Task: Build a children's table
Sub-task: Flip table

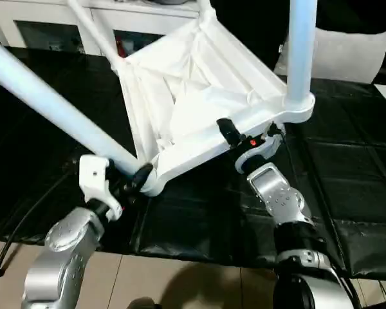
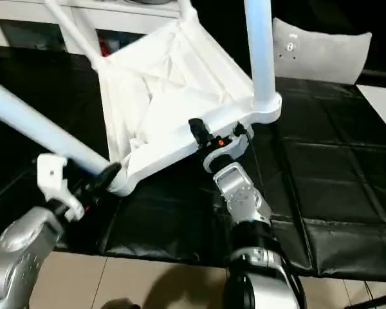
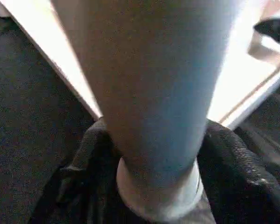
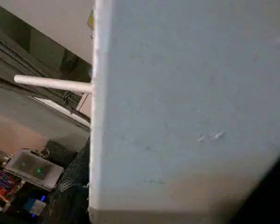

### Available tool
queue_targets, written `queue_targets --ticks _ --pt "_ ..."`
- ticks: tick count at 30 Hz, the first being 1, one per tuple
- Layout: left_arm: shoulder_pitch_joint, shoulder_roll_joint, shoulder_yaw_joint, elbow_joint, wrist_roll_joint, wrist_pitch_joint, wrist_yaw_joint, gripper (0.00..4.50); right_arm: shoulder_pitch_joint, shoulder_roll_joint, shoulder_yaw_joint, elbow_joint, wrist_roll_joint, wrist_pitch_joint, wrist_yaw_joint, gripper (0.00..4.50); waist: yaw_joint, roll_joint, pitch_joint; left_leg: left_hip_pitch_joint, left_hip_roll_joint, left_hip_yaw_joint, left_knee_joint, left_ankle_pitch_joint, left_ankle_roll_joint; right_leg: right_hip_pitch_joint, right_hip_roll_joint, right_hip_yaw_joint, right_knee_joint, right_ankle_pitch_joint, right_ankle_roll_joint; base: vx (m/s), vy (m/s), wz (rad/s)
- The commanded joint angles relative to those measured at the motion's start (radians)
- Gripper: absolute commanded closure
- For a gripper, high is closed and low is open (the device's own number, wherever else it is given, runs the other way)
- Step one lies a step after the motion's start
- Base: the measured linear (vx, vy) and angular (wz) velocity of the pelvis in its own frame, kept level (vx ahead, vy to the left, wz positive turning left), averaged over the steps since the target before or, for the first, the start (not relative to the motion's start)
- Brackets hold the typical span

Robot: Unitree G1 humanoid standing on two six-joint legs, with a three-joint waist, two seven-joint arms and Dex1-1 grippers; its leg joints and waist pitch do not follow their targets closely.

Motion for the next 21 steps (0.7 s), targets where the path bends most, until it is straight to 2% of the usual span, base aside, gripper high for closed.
queue_targets --ticks 1,3,4,5,8,10,13,17,20,21 --pt "0.017 0.014 -0.004 -0.024 0.018 -0.012 -0.012 1.44 -0.016 -0.050 0.020 -0.144 -0.044 -0.076 0.040 2.64 -0.001 -0.003 -0.088 0.011 0.105 -0.047 -0.054 0.148 0.121 0.071 -0.163 0.106 -0.044 0.077 -0.029 0.000 0.000 0.00" --pt "0.055 0.040 -0.034 -0.062 0.020 -0.029 -0.055 1.34 0.000 -0.060 -0.025 -0.206 -0.027 -0.097 -0.013 2.64 0.002 -0.003 -0.084 0.010 0.107 -0.046 -0.058 0.118 0.115 0.072 -0.164 0.107 -0.049 0.028 -0.018 0.000 0.000 0.00" --pt "0.056 0.040 -0.035 -0.064 0.020 -0.029 -0.057 1.21 0.000 -0.060 -0.025 -0.208 -0.027 -0.097 -0.014 2.64 0.003 -0.002 -0.083 0.017 0.109 -0.045 -0.059 0.109 0.111 0.066 -0.160 0.107 -0.052 0.010 -0.012 0.000 0.000 0.00" --pt "0.074 0.055 -0.055 -0.089 0.022 -0.034 -0.081 1.07 0.014 -0.083 -0.023 -0.236 -0.056 -0.117 -0.026 2.64 0.005 -0.002 -0.082 0.017 0.110 -0.045 -0.059 0.108 0.108 0.066 -0.159 0.107 -0.053 0.003 -0.010 0.000 0.000 0.00" --pt "0.087 0.064 -0.073 -0.110 0.030 -0.051 -0.102 0.86 0.037 -0.110 -0.011 -0.281 -0.085 -0.124 -0.044 2.64 0.016 0.000 -0.079 0.020 0.110 -0.043 -0.061 0.083 0.084 0.063 -0.161 0.109 -0.059 -0.038 0.006 0.000 0.000 0.00" --pt "0.087 0.062 -0.076 -0.115 0.027 -0.061 -0.106 0.72 0.050 -0.120 -0.010 -0.311 -0.087 -0.108 -0.066 2.64 0.015 -0.003 -0.078 0.017 0.111 -0.045 -0.065 0.071 0.068 0.066 -0.159 0.109 -0.058 -0.048 0.012 0.000 0.000 0.00" --pt "0.087 0.068 -0.088 -0.119 0.033 -0.064 -0.113 0.44 0.069 -0.141 0.001 -0.345 -0.124 -0.120 -0.087 2.66 0.010 -0.005 -0.075 0.012 0.101 -0.042 -0.068 0.031 0.052 0.072 -0.162 0.110 -0.067 -0.087 0.024 0.000 0.000 0.00" --pt "0.090 0.093 -0.115 -0.137 0.062 -0.058 -0.122 0.18 0.101 -0.175 0.009 -0.412 -0.170 -0.121 -0.141 2.67 0.010 -0.011 -0.069 0.015 0.094 -0.039 -0.070 -0.017 0.046 0.068 -0.151 0.107 -0.087 -0.203 0.087 0.000 0.000 0.00" --pt "0.091 0.104 -0.127 -0.155 0.061 -0.050 -0.137 0.01 0.116 -0.188 0.018 -0.446 -0.197 -0.109 -0.171 2.68 0.009 -0.009 -0.066 0.020 0.097 -0.041 -0.074 -0.038 0.037 0.066 -0.153 0.105 -0.095 -0.249 0.102 0.000 0.000 0.00" --pt "0.095 0.116 -0.140 -0.180 0.050 -0.031 -0.154 0.01 0.132 -0.202 0.029 -0.484 -0.227 -0.102 -0.189 2.68 0.009 -0.007 -0.065 0.026 0.099 -0.041 -0.075 -0.053 0.032 0.064 -0.154 0.106 -0.098 -0.267 0.102 0.000 0.000 0.00"
